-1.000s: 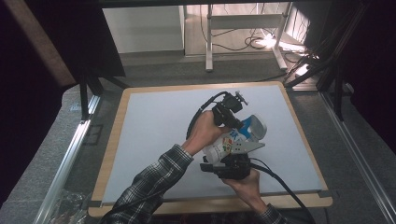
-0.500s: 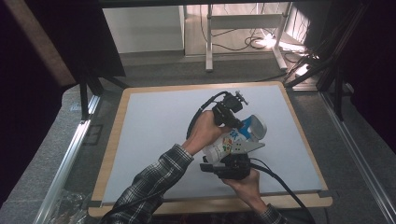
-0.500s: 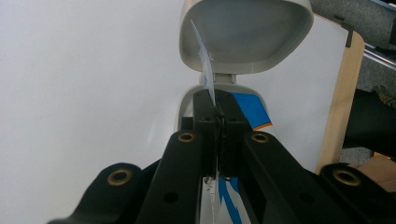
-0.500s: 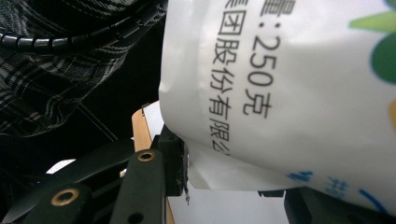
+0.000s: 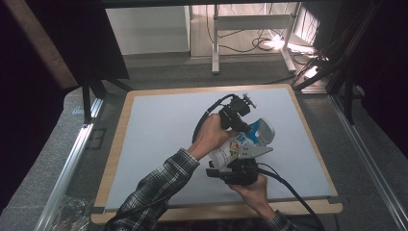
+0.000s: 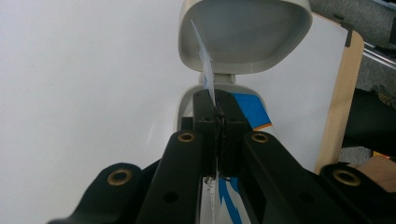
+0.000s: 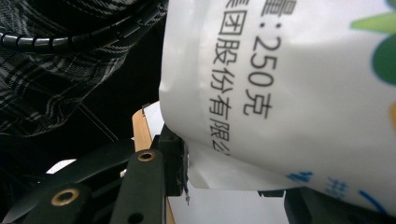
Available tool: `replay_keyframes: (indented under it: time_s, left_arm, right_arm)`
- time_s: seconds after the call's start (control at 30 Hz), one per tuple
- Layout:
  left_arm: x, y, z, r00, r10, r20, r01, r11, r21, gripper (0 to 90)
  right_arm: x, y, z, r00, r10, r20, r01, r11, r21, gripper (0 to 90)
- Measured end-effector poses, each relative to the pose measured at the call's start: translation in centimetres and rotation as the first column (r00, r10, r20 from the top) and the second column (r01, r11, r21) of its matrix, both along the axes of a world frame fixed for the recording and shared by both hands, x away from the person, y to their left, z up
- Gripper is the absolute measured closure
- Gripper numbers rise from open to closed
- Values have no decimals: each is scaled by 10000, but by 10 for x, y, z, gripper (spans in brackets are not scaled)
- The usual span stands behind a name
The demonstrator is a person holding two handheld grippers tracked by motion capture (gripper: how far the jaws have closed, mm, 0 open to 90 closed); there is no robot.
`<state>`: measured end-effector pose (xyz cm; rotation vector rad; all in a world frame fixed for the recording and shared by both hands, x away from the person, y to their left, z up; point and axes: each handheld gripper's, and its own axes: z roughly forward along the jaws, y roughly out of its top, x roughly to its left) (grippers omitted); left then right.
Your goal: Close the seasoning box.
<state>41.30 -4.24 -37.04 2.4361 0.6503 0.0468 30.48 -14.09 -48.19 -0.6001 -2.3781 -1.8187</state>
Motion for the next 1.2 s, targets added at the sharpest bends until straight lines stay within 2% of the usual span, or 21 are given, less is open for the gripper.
replay_keyframes:
  time_s: [1.2]
  left_arm:
    - [1,-2,2,10000,-17,-59,18,10000,91,885]
  right_arm:
    - [0,1,1,10000,-10,-58,11,10000,65,619]
